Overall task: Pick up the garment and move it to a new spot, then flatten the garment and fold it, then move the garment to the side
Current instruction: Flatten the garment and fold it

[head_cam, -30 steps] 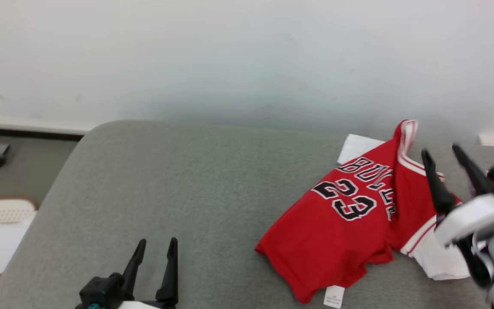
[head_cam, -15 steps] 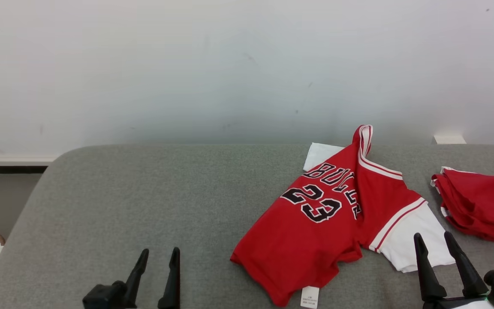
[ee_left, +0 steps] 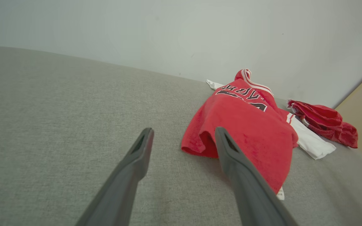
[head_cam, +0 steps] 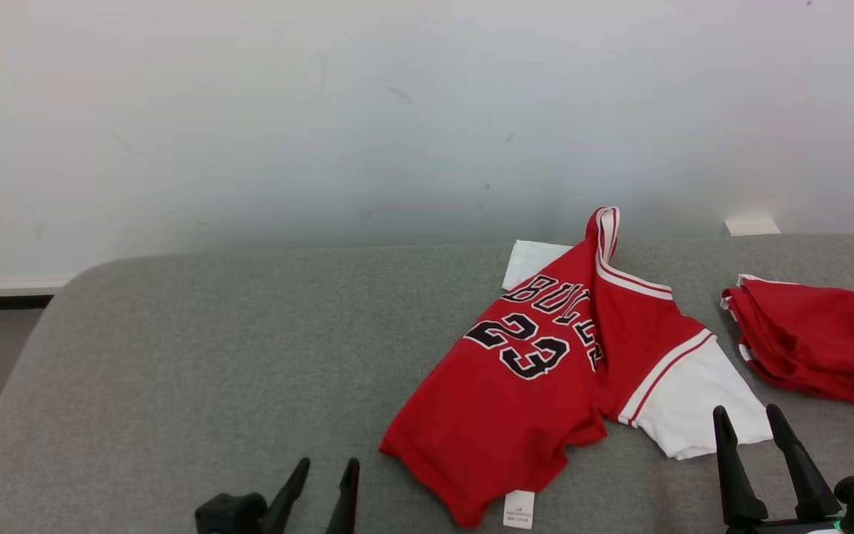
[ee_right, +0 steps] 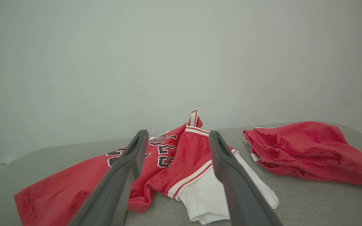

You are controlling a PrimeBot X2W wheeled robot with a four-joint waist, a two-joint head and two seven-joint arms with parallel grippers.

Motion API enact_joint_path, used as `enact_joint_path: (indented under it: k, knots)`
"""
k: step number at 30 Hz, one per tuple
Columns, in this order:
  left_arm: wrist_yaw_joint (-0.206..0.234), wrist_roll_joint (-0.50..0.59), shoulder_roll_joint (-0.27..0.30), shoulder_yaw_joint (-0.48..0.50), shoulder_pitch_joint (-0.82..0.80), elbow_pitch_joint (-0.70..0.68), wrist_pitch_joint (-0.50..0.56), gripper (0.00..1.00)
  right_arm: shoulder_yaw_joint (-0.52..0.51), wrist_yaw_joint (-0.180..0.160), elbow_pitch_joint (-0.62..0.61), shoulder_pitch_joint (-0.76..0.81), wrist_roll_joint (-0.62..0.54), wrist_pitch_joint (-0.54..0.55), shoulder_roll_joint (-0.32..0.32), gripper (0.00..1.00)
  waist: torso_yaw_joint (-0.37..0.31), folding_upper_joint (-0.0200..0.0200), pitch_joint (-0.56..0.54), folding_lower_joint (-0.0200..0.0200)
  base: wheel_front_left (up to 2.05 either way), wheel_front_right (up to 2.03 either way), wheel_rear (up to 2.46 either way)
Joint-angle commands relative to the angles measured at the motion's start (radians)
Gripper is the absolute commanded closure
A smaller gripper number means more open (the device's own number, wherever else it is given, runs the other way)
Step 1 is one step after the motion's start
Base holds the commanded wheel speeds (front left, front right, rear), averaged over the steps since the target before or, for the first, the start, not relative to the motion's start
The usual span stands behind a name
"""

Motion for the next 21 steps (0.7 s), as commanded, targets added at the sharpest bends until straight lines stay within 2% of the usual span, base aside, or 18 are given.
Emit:
enact_joint_path:
  k: [1,7,9,11,21]
  knots:
    - [-0.011,-0.040,0.004,-0.026,-0.027,0.018,0.030,0.00,-0.007,0.000,-0.005,-0.007,-0.012,-0.003,0.002,0.00,-0.014,0.0000,0.005,0.0001,0.00,0.00,0.00]
    - [-0.033,-0.158,0.004,-0.121,-0.061,0.073,0.151,0.00,-0.014,0.000,0.000,-0.018,-0.014,-0.003,0.010,0.00,-0.057,0.0000,0.020,0.0001,0.00,0.00,0.00]
    - [-0.038,-0.247,0.004,-0.142,-0.069,0.091,0.186,0.00,-0.013,0.000,0.000,-0.022,-0.014,-0.003,0.014,0.00,-0.073,0.0000,0.027,0.0001,0.00,0.00,0.00]
    - [-0.041,-0.289,0.004,-0.161,-0.091,0.117,0.208,0.00,-0.007,0.000,-0.004,-0.032,-0.014,-0.003,0.020,0.00,-0.092,0.0000,0.034,0.0001,0.00,0.00,0.00]
    - [-0.043,-0.371,0.016,-0.199,-0.189,0.245,0.187,0.00,0.003,0.000,0.003,-0.047,-0.011,-0.003,0.028,0.00,-0.156,0.0000,0.059,0.0001,0.00,0.00,0.00]
